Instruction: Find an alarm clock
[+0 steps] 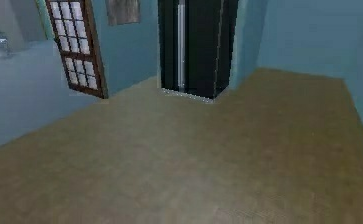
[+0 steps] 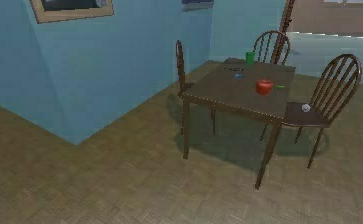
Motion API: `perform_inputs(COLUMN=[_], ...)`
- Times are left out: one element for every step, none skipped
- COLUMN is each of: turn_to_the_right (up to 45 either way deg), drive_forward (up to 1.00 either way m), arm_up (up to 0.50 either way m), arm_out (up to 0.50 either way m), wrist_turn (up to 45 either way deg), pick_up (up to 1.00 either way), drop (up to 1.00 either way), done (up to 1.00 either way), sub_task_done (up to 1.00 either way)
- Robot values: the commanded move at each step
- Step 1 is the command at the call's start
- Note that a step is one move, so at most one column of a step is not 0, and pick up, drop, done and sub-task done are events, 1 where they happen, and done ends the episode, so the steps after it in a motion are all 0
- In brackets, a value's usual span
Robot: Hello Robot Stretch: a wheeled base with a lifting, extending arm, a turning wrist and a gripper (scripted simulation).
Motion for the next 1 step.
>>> perform_inputs(turn_to_the_right=[0.0], drive_forward=[0.05], arm_up=[0.00], arm_out=[0.00], wrist_turn=[0.0], pick_up=[0.00], drop=[0.00], done=[0.00], sub_task_done=[0.00])
